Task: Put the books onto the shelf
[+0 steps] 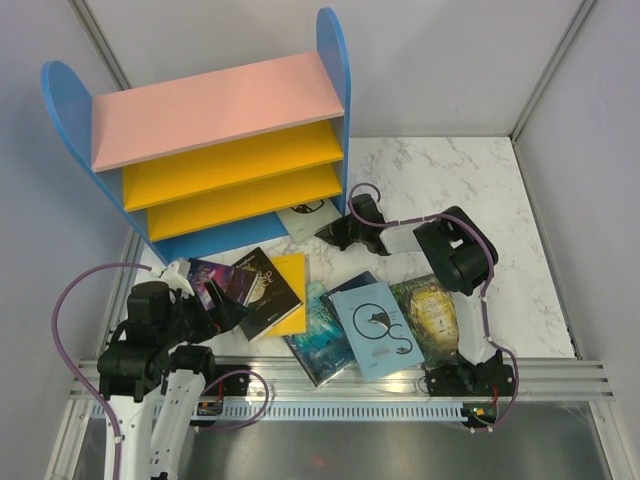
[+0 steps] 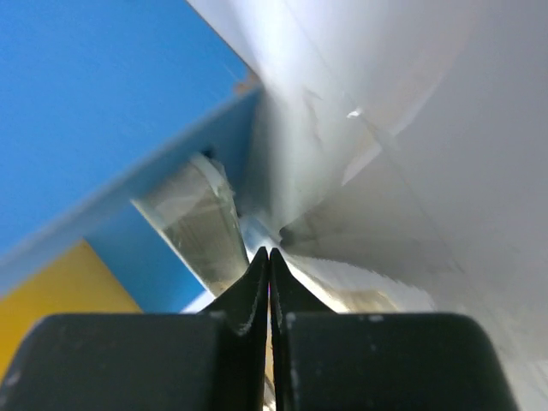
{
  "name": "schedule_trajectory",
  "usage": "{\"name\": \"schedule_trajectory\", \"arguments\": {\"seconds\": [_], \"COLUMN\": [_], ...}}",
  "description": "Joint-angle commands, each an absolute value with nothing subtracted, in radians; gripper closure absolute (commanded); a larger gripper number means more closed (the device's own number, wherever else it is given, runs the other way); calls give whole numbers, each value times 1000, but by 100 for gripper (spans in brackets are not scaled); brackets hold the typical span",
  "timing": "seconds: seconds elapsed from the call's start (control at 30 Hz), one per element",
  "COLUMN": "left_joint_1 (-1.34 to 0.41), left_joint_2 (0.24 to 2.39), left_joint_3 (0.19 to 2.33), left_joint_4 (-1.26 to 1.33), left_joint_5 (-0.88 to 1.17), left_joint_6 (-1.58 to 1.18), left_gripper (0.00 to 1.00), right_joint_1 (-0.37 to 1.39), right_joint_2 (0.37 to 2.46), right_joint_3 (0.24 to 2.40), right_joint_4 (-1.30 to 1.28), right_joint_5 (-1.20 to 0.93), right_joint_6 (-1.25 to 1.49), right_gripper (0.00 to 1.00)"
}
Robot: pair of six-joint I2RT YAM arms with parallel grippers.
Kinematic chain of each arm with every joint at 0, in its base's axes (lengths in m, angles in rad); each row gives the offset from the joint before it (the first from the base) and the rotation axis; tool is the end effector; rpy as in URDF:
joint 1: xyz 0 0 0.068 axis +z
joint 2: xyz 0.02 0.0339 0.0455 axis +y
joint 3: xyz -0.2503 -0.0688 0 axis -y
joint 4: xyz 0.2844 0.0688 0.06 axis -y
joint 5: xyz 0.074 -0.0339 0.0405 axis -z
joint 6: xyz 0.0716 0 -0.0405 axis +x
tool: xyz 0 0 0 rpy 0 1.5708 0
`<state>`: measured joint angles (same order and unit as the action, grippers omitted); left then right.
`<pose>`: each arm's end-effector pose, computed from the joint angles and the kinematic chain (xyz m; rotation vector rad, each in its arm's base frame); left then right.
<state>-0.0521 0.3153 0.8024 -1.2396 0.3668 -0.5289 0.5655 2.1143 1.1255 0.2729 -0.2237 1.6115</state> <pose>0.1066 -0.0313 0.2810 -0.3733 2.3411 -0.7134 0.3836 0.2623 0.0287 1.2160 2.3828 1.2174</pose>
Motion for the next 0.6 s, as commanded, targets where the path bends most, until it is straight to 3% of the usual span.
{"name": "schedule_trajectory", "arguments": {"seconds": [0.0, 0.33, 0.57], "left_joint_1": [-49, -49, -49], "left_joint_2": [333, 353, 367], "left_joint_3": [819, 815, 821], "left_joint_4": [-1244, -1221, -1190], "left_joint_5": [365, 382, 422], "left_joint_6": [-476, -459, -462], "left_gripper": [0, 0, 0], "right_joint_1": [566, 634, 601], "right_joint_2": [2180, 2168, 1967], "right_joint_3": [1126, 1098, 935], "right_joint_4": [284, 408, 361], "right_joint_5": [-218, -183, -205], "right_joint_6": [1765, 1853, 1683], "right_gripper": [100, 100, 100]}}
